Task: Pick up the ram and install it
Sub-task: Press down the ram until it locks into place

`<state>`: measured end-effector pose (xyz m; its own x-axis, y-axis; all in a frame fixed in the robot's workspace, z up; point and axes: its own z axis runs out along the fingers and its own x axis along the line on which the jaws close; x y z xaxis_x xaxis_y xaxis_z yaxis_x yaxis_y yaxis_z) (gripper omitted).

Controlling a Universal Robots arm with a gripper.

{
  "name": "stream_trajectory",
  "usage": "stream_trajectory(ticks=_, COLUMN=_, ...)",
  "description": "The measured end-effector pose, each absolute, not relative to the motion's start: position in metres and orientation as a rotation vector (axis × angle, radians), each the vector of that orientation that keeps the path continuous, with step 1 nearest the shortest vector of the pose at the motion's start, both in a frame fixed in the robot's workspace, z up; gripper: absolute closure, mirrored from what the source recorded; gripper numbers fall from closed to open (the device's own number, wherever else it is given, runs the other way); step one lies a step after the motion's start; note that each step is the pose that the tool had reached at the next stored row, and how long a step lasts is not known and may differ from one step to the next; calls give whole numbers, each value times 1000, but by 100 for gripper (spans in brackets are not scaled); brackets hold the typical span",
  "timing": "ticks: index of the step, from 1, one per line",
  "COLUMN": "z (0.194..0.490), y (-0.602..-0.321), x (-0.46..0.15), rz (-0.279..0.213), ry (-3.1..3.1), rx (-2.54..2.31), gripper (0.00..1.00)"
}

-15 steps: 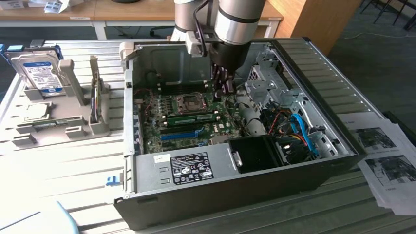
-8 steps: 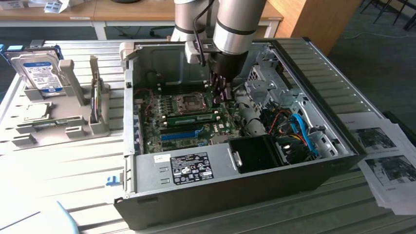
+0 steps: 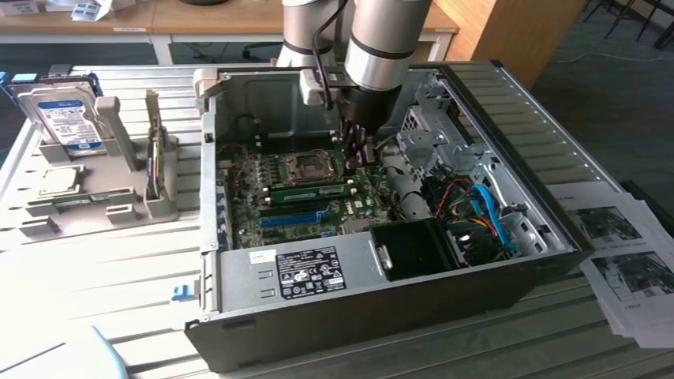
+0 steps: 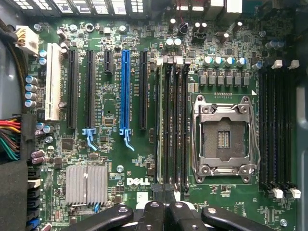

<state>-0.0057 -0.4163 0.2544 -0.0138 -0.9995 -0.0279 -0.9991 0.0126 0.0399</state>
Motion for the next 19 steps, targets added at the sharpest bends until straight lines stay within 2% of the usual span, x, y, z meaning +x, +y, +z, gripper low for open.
stream_trajectory(ticks=19, z=245, y=-416, x=-2, rz=-75, ry=-2230, rx=2201, gripper=91)
